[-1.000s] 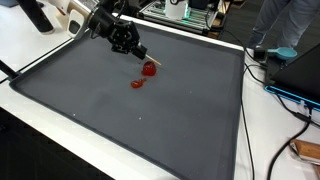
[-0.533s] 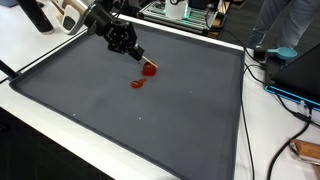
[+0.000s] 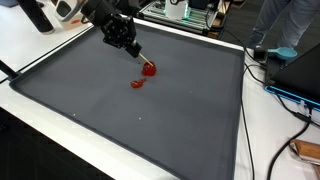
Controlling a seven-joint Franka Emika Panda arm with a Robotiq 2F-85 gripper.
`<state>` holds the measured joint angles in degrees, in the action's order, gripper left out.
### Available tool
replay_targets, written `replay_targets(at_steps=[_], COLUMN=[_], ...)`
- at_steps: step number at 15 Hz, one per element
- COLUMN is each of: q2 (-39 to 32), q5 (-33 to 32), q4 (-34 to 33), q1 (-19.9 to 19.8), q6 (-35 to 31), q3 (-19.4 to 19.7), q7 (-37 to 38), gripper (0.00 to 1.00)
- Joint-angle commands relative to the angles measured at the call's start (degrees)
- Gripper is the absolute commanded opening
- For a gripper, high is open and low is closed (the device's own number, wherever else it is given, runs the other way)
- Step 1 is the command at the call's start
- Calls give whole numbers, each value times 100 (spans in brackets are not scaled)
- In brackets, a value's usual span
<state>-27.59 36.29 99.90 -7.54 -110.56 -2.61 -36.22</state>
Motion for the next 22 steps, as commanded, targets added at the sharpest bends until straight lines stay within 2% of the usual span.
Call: replay_targets(at_steps=[1, 8, 14, 20, 21, 22], q2=[471, 905, 1031, 1071, 917, 923], q5=[-493, -1559, -2332, -2818, -2606, -2659], q4=[445, 707, 706, 689, 504, 505], q1=[182, 447, 666, 829, 736, 759], q6=[-458, -944, -887, -787, -772, -771], q3=[52, 20, 15, 1, -47, -48], q7=[448, 1431, 2144, 2555, 2369, 2406], gripper=[3, 3, 3, 3, 13, 13])
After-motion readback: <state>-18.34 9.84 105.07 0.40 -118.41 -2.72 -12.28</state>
